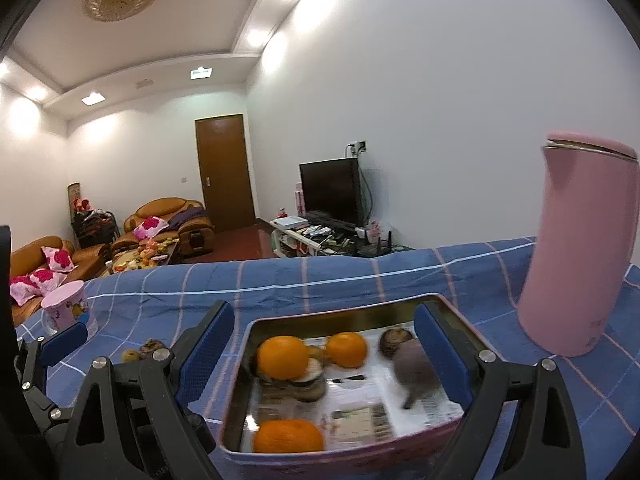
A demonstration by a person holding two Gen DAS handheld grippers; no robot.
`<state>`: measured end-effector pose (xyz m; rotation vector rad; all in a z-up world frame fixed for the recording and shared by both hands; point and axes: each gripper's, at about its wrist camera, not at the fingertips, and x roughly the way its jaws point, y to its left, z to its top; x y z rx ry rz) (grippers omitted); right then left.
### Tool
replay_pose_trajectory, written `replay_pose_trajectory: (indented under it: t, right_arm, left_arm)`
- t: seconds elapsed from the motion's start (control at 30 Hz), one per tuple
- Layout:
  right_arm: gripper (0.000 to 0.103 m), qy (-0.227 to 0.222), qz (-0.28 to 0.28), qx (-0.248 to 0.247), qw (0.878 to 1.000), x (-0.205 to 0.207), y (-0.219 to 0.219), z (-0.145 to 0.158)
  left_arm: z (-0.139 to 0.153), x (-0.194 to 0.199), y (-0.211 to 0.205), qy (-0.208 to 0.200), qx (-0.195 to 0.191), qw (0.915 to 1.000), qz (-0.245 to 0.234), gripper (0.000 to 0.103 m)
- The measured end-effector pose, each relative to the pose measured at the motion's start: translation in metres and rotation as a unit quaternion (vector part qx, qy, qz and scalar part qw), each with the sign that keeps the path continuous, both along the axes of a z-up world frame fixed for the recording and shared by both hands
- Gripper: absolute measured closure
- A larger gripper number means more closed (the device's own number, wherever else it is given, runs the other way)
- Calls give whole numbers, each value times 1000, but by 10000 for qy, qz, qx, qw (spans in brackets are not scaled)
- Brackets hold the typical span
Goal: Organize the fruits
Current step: 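Lift both open tools up away from the tin box, then grasp the small kiwi with the left gripper while the right grasps the brown fruit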
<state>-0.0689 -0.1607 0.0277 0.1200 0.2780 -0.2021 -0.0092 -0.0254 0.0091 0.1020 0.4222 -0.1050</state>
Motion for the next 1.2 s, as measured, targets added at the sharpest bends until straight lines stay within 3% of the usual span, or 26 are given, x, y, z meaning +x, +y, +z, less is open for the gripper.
replay_pose_trajectory:
  t: [0.4, 0.67, 0.7, 0.8, 0.9, 1.0, 1.1, 1.2]
  right_arm:
    - [10, 128, 456, -272, 9985, 30, 57, -2]
    - [11, 491, 967, -351, 9935, 66, 86, -7]
    - [13, 569, 1053, -335, 9922, 72, 89, -8]
    - [38, 903, 1316, -338, 9866, 90, 100, -13]
    - [40, 1543, 1645, -192, 9740, 119, 107, -26]
    - [42, 1791, 1861, -64, 9661, 133, 113, -32]
    - [56, 2059, 2100, -19, 9558, 145, 123, -39]
    - [56, 2310, 2375, 48, 9435, 155, 134, -47]
  left_arm:
    - [-8, 33, 55, 375, 71, 9981, 488, 0]
    - [-21, 65, 92, 904, 213, 9914, 923, 0]
    - [-24, 71, 98, 1012, 224, 9899, 969, 0]
    - [-29, 82, 108, 1169, 510, 9866, 1013, 1]
    - [-32, 88, 117, 1248, 759, 9838, 1042, 1]
    - [-37, 95, 125, 1374, 789, 9825, 982, 1]
    - [-40, 99, 126, 1502, 771, 9815, 898, 6]
    - [-42, 97, 120, 1519, 889, 9810, 813, 6]
